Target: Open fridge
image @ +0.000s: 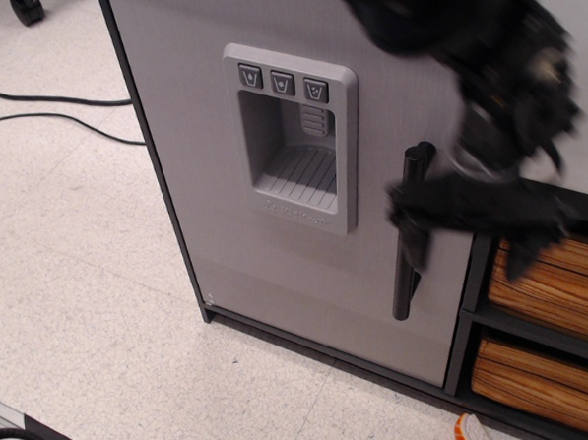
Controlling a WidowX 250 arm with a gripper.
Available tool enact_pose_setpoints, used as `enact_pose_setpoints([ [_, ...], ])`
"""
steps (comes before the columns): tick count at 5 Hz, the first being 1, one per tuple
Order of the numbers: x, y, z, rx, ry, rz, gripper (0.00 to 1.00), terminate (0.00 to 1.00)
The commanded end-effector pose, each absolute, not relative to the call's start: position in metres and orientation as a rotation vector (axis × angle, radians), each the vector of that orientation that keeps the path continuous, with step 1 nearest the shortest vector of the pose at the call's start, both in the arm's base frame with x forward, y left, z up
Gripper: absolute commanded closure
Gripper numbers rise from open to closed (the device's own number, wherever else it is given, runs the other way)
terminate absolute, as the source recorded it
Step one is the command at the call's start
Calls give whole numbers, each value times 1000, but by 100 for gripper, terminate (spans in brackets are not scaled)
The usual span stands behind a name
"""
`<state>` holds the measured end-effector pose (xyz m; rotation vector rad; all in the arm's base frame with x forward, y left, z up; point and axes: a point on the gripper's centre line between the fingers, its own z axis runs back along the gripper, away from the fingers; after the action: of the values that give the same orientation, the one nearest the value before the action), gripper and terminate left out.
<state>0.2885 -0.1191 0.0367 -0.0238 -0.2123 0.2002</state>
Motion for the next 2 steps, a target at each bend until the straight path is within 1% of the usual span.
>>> enact_pose_setpoints([
  [1, 312, -71, 75, -12, -304, 173, 0, 0],
  [2, 322, -63, 77, 8, -294, 123, 0, 0],
])
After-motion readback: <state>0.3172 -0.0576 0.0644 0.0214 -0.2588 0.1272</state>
